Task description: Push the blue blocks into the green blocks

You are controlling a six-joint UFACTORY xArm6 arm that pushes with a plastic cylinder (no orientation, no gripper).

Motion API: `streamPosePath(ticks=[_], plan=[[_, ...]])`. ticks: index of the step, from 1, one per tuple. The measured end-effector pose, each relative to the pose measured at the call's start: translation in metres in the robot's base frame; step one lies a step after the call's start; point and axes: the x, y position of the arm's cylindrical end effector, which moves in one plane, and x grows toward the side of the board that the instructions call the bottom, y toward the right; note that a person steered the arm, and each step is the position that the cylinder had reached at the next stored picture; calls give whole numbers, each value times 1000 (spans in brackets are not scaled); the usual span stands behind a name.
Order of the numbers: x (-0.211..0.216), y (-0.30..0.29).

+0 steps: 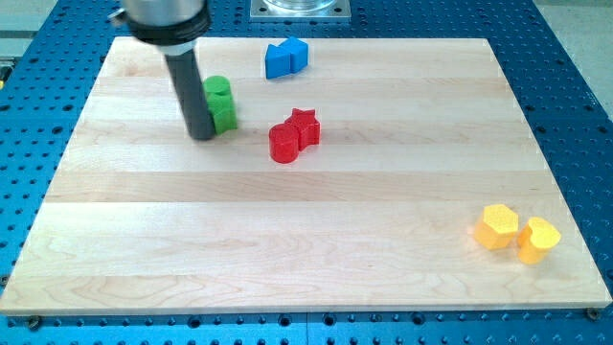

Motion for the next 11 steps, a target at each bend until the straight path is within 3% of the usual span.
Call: streamPosePath(ticks=[2, 5, 7, 8, 9, 11], plan=[[7, 45], [-98, 153], [-157, 163], [-165, 139], [-144, 82], [-109, 83]])
